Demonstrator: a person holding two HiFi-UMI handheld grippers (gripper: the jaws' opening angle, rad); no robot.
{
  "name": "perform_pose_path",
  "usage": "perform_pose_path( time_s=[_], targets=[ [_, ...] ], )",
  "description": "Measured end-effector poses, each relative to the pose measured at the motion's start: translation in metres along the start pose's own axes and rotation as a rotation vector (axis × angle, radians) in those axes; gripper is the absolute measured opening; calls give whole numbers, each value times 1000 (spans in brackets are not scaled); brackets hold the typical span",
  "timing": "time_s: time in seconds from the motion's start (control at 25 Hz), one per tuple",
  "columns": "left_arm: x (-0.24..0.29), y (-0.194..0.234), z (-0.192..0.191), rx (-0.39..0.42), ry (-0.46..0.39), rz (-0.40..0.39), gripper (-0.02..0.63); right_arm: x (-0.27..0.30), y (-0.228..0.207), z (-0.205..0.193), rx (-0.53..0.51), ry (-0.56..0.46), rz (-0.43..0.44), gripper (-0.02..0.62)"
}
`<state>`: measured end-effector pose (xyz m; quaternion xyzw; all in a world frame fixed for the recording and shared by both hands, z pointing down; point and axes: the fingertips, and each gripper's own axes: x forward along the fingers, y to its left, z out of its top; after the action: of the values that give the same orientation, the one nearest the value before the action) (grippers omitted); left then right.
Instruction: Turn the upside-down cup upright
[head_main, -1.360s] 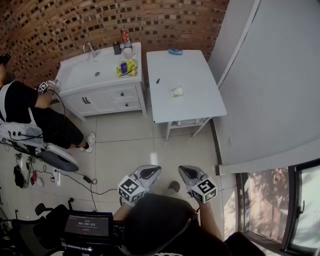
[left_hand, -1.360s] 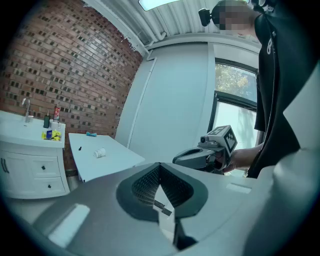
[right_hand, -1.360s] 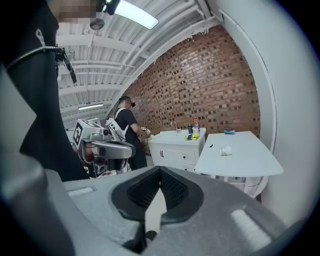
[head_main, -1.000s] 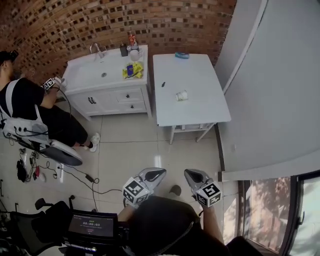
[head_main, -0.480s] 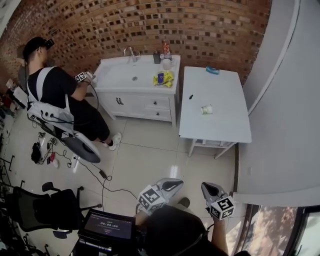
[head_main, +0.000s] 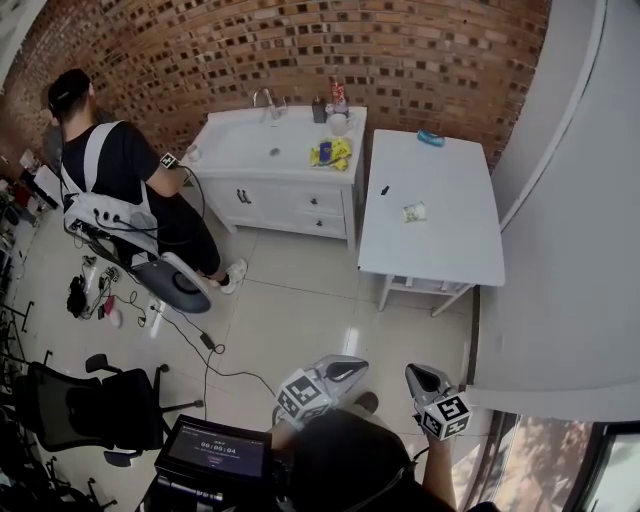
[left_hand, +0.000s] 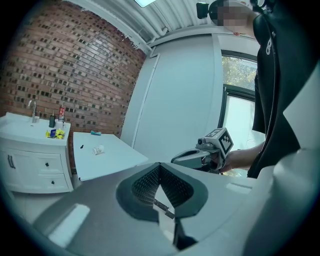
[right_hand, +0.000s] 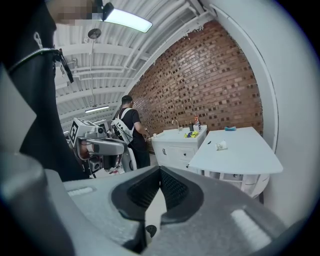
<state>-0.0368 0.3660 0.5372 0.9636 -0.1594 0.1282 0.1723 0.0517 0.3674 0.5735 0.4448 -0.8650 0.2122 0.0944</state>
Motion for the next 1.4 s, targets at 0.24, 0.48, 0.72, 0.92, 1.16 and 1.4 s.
perform_pose_path(
  time_s=[0.24,0.48,0.72,0.92,1.16,1.4],
  targets=[
    [1,3,6,6,-2,-1,14,4,-3,1,-9,15,-2,-8],
    [7,27,11,-7,3,-14,14,25,-12,8,-2,37,-6,-8],
    [32,79,26,-10,-24,-61,14,64,-44,23,-1,69,-51,-8],
    [60,145,60,1,-50,-103,14,111,-87,54,23,75,-119,-8],
    [69,228,99,-6,-55,-136,14,180,-133,102,35,88,-200,-8],
    [75,300,127,-10,-50,-150,14,238,-172,129,50,116,-272,-8]
  ],
)
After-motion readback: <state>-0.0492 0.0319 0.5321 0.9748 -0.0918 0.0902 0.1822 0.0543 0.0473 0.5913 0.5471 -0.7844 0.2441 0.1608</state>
